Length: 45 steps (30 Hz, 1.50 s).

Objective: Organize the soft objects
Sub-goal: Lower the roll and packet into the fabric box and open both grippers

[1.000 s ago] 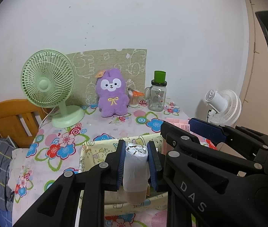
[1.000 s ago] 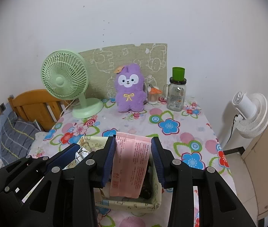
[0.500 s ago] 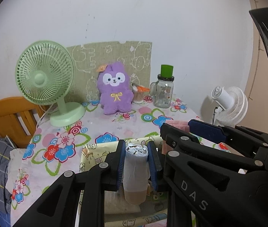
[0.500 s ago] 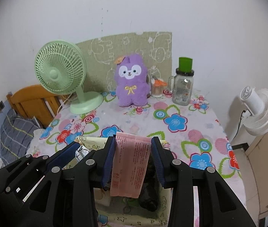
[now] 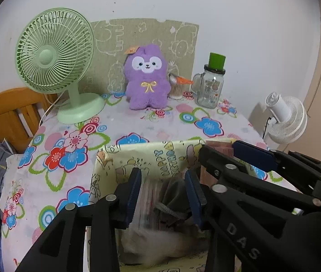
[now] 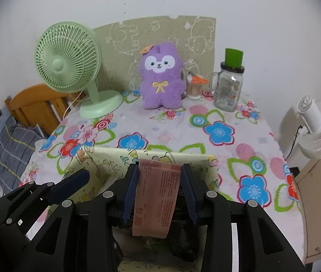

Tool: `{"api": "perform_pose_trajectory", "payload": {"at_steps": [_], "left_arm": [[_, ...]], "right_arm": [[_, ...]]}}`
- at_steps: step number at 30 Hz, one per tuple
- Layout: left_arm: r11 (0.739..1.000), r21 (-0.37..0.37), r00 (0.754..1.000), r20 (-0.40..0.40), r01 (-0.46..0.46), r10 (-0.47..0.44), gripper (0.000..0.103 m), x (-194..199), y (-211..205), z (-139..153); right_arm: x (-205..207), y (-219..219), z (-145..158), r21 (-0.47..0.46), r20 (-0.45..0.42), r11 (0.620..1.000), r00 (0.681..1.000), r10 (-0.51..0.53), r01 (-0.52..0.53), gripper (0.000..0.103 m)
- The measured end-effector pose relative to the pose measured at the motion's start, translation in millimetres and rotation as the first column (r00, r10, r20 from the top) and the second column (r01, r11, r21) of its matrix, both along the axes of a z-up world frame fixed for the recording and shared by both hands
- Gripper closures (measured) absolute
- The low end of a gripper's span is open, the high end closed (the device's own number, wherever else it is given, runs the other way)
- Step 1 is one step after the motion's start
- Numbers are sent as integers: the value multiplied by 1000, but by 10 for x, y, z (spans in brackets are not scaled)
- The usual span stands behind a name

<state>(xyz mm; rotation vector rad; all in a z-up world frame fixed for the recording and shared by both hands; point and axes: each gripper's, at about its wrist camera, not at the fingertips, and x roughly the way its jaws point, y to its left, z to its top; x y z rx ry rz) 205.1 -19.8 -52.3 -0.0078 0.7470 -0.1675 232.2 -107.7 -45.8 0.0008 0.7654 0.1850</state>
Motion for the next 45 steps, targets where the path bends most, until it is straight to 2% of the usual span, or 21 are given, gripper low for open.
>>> {"api": "perform_pose_trajectory", "payload": {"at_steps": [1,2,3,17,18,19,21,26,30,45], "left_arm": [[1000,8,1000,-4,2,-2,52,-7,-7,-18],[1000,11,1000,-5,6,-6,42,-14,-12,-28],[1000,16,1000,-4,7,-7,39,-25,-18,-41],[999,52,1000,-22,2,0,31,-68,-33,-140],[999,50,1000,-28,4,-3,31,-70,-38,-149],[999,48,1000,-29,6,-4,30,-78,-40,-153],[999,49,1000,-27,6,-4,29,-87,-43,-153],[999,50,1000,-22,14,-13,29,-145,-70,-150],[998,52,1000,-20,19,-18,26,-201,-96,-145],[997,70,1000,1,27,-28,16,-418,-150,-147]], "right_arm": [[5,9,-20,-5,-2,1000,1000,-1,1,61],[9,13,-42,-5,-8,1000,1000,3,-3,61],[12,18,-63,-2,-13,1000,1000,7,-7,61],[1,57,-199,12,-40,998,997,63,-62,58],[-1,56,-204,9,-46,998,997,63,-62,54],[-8,56,-209,6,-53,998,997,62,-62,45],[-34,47,-203,4,-53,998,997,58,-58,36],[-96,12,-182,3,-49,998,997,58,-58,33],[-160,-17,-167,-13,-45,999,998,51,-52,26],[-409,-83,-151,-37,-43,999,999,22,-23,21]]}}
